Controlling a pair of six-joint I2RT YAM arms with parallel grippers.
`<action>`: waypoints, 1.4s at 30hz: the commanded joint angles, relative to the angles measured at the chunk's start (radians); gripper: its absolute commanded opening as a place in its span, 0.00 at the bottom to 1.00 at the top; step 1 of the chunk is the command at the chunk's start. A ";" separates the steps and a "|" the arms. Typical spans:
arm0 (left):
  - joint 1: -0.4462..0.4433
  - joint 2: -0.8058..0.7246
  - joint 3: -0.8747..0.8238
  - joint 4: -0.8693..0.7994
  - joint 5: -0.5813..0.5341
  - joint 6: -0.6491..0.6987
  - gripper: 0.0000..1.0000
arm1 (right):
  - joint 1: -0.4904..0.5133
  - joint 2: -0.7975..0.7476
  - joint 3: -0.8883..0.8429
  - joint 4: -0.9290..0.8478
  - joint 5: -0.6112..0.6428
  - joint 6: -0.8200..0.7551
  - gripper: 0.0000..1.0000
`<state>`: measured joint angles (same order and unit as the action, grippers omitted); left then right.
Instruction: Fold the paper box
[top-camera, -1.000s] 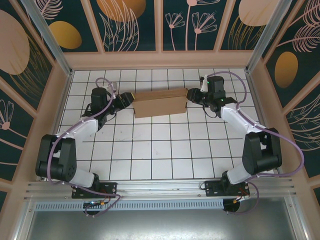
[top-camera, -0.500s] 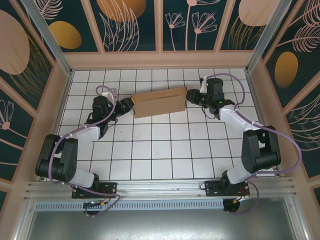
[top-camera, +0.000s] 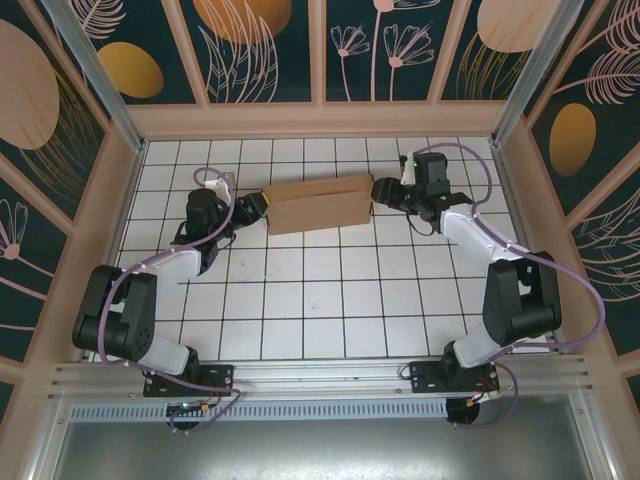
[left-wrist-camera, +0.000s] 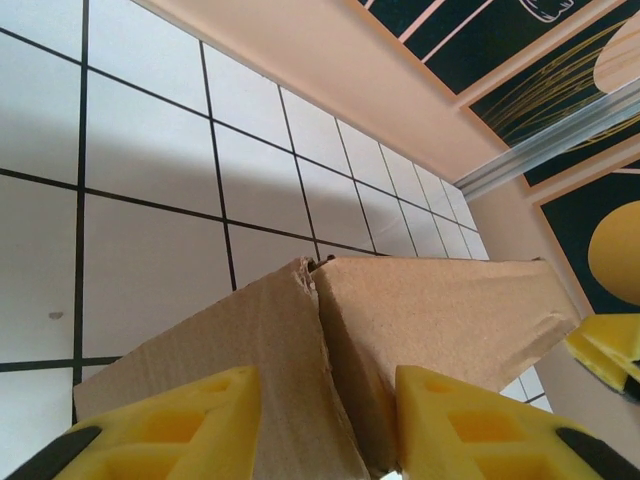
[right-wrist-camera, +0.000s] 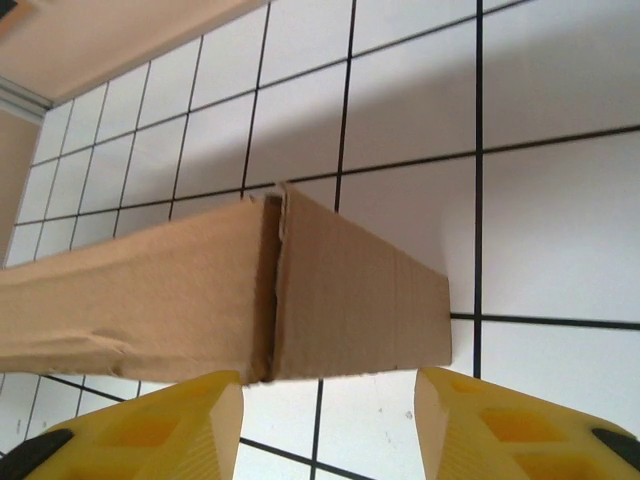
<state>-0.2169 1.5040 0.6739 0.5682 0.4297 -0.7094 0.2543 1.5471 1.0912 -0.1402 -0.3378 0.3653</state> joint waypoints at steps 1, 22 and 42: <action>0.002 0.052 -0.020 -0.194 -0.057 0.051 0.37 | -0.013 0.042 0.070 -0.021 -0.027 -0.017 0.50; 0.002 0.060 0.014 -0.193 -0.009 0.097 0.20 | -0.010 0.127 -0.086 0.086 -0.047 0.006 0.22; -0.076 -0.194 -0.195 -0.173 -0.100 0.015 0.21 | 0.108 -0.298 -0.550 0.385 0.130 0.090 0.21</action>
<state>-0.2874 1.3632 0.5674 0.4400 0.3832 -0.6231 0.3180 1.2915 0.6136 0.2794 -0.3042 0.4236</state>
